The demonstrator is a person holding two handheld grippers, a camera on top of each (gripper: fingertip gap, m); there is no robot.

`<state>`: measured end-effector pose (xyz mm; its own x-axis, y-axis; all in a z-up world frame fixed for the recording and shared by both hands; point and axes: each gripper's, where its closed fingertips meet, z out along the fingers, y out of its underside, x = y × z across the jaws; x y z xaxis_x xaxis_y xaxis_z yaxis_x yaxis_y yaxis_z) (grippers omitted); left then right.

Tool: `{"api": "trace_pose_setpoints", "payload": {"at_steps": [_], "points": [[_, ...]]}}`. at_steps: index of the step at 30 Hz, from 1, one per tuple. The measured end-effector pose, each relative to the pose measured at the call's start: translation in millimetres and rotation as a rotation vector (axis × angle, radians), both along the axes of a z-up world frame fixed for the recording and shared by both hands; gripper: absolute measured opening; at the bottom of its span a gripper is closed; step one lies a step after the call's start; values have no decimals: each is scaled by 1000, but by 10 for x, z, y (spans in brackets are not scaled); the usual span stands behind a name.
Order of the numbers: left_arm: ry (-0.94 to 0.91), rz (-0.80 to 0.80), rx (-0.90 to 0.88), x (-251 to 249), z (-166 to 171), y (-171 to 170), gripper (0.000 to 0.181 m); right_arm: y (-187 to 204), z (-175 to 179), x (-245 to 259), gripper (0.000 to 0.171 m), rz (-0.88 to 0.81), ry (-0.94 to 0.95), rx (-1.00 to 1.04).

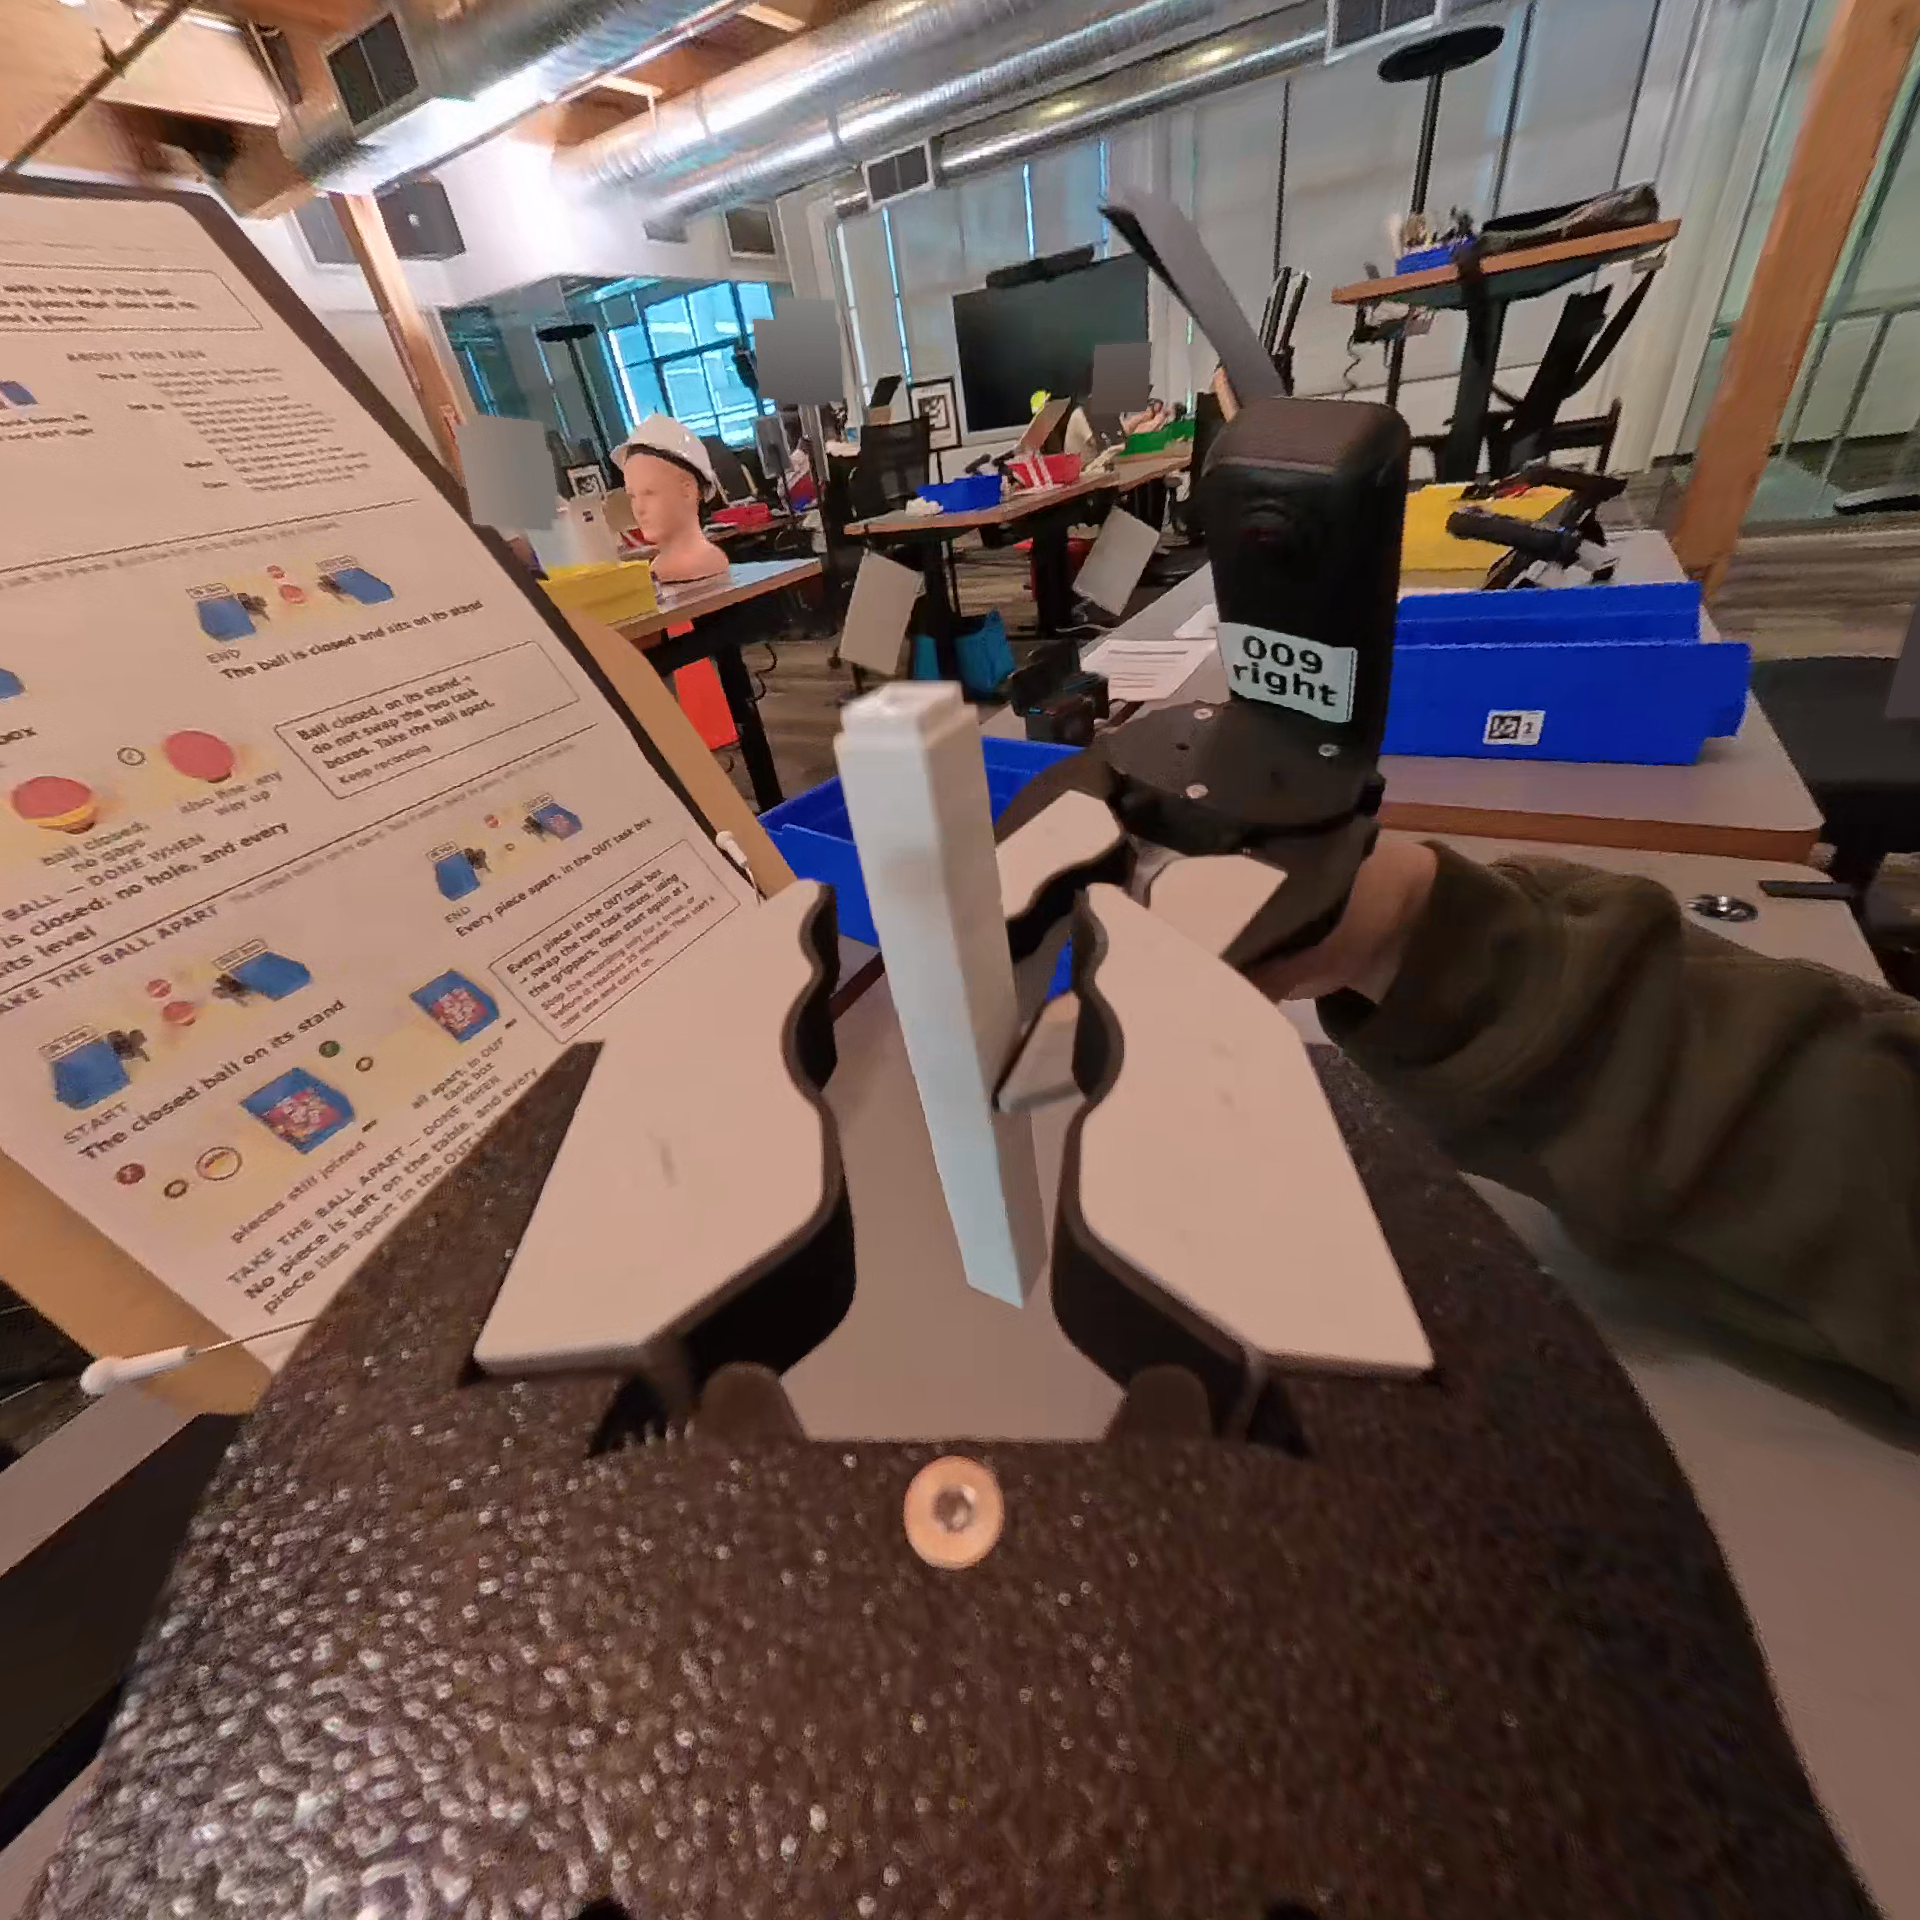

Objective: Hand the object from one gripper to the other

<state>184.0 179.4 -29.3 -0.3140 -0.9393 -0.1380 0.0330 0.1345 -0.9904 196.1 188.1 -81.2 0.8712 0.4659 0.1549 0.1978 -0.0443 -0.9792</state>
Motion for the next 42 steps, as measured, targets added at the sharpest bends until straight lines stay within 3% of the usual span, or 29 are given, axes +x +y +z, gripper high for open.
{"api": "trace_pose_setpoints", "payload": {"at_steps": [5, 11, 25, 30, 34, 38, 42], "points": [[72, -26, -22, 29, -153, 33, 33, 27, -80, -170, 23, 62, -26, -33], [3, -106, -192, -4, 11, 47, 24, 14, 103, -222, 22, 98, 90, 21], [-64, -132, -374, 83, 60, 123, 23, 60, 203, -145, 21, 77, 241, 28], [-17, -70, -301, 109, -12, 146, 24, 101, 94, -103, 22, 73, 221, 12], [-89, -115, -282, -2, 92, 90, 44, 5, 391, 70, 22, 71, 434, 119], [130, -169, -87, 104, -397, -82, 68, -159, 699, 343, 22, 104, 718, 261], [175, -158, -20, 268, -572, -196, 52, -204, 794, 472, 22, 90, 828, 334]]}}
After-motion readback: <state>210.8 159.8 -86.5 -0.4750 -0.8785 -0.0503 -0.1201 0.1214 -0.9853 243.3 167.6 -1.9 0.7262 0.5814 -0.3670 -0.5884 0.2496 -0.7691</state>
